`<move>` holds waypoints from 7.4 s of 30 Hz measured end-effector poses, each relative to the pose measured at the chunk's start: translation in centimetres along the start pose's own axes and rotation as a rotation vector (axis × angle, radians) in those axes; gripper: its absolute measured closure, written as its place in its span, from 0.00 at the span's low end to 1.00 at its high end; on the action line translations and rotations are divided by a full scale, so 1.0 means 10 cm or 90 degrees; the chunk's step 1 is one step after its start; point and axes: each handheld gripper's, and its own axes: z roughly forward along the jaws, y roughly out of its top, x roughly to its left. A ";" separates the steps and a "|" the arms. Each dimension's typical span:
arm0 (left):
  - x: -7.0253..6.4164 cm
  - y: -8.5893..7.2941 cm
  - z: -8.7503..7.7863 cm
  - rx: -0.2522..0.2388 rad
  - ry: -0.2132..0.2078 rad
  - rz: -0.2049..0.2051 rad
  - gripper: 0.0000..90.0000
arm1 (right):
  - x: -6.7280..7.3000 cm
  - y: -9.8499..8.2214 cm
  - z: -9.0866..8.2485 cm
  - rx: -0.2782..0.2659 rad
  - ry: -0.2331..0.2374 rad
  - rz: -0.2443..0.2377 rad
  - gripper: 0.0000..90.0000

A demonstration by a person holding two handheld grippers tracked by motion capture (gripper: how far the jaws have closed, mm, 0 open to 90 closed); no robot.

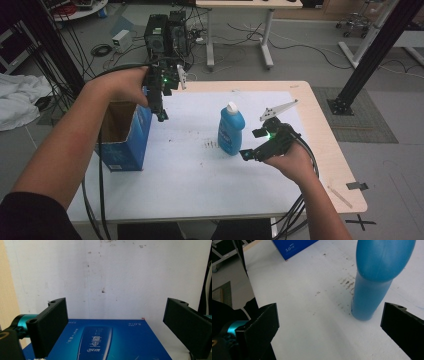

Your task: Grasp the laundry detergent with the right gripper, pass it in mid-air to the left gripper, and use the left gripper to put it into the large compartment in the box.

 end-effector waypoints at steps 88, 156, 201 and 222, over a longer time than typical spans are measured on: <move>-0.11 -0.16 0.03 -0.018 0.001 0.017 0.07 | -0.46 -0.03 0.98 -0.077 -0.119 0.070 0.03; -0.13 -0.17 0.11 -0.015 -0.006 0.017 0.07 | -0.34 -0.11 1.05 -0.172 -0.191 0.056 0.38; -0.15 -0.09 0.12 -0.012 -0.008 0.026 0.07 | -0.22 -0.17 1.00 -0.192 -0.213 0.006 0.52; -0.30 0.02 0.07 -0.020 -0.027 0.069 0.07 | 0.05 -0.05 0.88 -0.157 -0.091 -0.091 0.52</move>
